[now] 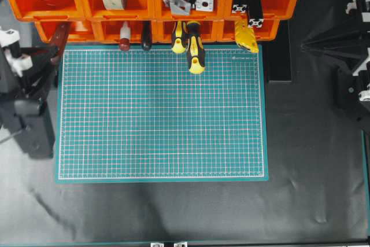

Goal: Pick scraper from container rack with left arm.
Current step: 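Close the left gripper on the scraper's wooden handle, then pull the scraper out of the rack with the left gripper toward the mat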

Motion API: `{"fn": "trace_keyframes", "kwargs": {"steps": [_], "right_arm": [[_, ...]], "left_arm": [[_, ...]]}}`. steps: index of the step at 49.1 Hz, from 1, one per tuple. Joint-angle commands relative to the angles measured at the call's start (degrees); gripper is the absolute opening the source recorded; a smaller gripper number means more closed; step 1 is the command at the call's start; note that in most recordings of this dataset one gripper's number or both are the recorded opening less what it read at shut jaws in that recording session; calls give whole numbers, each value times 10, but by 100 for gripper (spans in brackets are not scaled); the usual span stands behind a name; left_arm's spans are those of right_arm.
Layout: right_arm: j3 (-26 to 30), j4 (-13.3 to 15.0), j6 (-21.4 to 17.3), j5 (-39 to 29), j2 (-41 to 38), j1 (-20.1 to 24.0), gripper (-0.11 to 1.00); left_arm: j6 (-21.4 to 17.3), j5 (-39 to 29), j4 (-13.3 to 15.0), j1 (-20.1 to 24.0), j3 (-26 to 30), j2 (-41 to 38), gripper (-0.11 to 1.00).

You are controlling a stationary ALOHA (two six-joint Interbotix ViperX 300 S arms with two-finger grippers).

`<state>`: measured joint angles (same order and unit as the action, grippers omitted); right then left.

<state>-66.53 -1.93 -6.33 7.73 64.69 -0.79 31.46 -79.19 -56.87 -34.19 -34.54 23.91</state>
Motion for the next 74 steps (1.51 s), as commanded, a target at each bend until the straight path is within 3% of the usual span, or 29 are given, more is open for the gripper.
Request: {"fn": "trace_keyframes", "kwargs": {"steps": [1, 12, 21, 27, 33, 43, 48, 55, 64, 74], "right_arm": [[10, 2, 1, 3, 1, -1, -1], [7, 3, 1, 2, 9, -2, -1], [4, 3, 0, 0, 13, -1, -1], [4, 3, 0, 1, 16, -1, -1], [4, 3, 0, -1, 17, -1, -1], [3, 3, -4, -1, 17, -3, -1], [4, 2, -4, -2, 18, -3, -1], [4, -1, -5, -2, 18, -3, -1], [5, -7, -13, -1, 22, -5, -1], [6, -7, -29, -4, 27, -17, -1]], "left_arm": [[-34, -26, -2, -17, 50, 0, 21], [-89, -92, -2, -55, 133, -11, 21], [-97, -108, -2, -125, 178, -18, 21], [-92, -80, -2, -165, 196, -34, 21], [-101, -11, -2, -169, 214, -65, 21], [-112, 102, -2, -120, 203, -111, 21], [-134, 165, -3, -95, 181, -134, 21], [-163, 258, -3, -44, 142, -156, 21], [-167, 377, -3, 37, 100, -165, 21], [-181, 437, -2, 107, 80, -178, 21]]}}
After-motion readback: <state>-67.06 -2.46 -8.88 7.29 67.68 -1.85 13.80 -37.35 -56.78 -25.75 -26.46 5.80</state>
